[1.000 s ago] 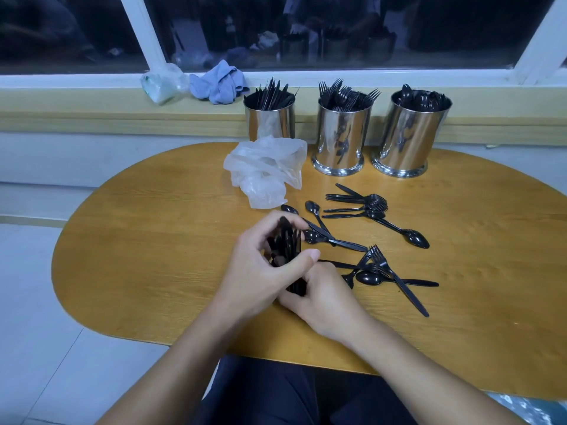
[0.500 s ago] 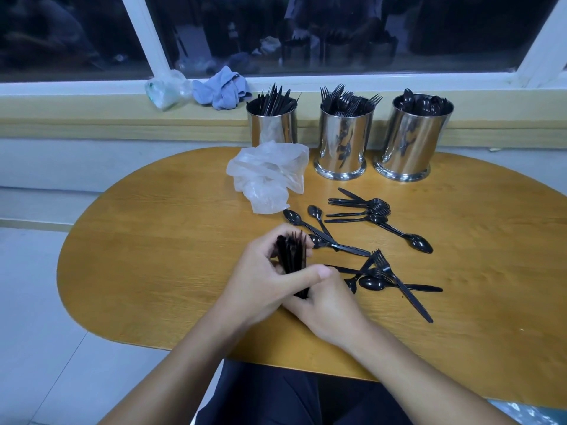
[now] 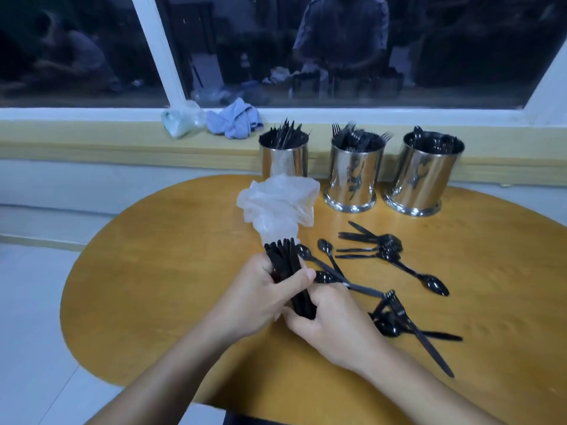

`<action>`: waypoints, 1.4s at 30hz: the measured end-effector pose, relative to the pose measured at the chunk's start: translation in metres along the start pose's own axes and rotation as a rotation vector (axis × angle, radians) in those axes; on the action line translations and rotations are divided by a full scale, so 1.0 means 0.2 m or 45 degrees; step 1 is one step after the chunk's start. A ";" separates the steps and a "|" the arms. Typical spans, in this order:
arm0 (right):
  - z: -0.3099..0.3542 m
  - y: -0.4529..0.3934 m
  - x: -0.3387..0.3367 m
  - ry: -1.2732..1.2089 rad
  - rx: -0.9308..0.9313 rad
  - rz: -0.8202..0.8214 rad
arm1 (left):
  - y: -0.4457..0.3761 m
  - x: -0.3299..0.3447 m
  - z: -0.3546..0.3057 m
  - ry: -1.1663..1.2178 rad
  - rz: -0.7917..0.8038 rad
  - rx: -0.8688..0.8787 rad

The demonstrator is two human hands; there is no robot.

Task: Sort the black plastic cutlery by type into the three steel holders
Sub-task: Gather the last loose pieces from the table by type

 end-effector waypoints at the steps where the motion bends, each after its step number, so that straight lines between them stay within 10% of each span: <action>1: 0.03 -0.04 -0.02 -0.019 -0.019 0.009 | -0.03 -0.03 -0.02 -0.013 0.005 0.004; 10: 0.19 -0.65 -0.50 -0.495 -0.066 -0.386 | -0.78 -0.71 -0.19 0.049 -0.473 0.028; 16: 0.04 -1.15 -0.59 -0.059 0.047 -0.480 | -1.30 -1.06 -0.25 -0.239 -0.783 -0.043; 29: -0.18 -1.43 -0.47 -0.165 0.157 -0.431 | -1.69 -0.76 0.14 -0.944 -0.304 -0.204; 42: 0.03 -0.91 -0.68 -0.125 0.094 -0.367 | -1.39 -0.79 -0.12 -0.793 -0.493 -0.055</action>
Point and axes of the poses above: each hand's wrist, its own y-axis away from the middle knuckle, its own x-axis out of the palm, z = x × y, the point moved 6 cm from there along -y, towards the middle knuckle, and after that the axes turned 14 degrees about -y, right-handed, at the moved point
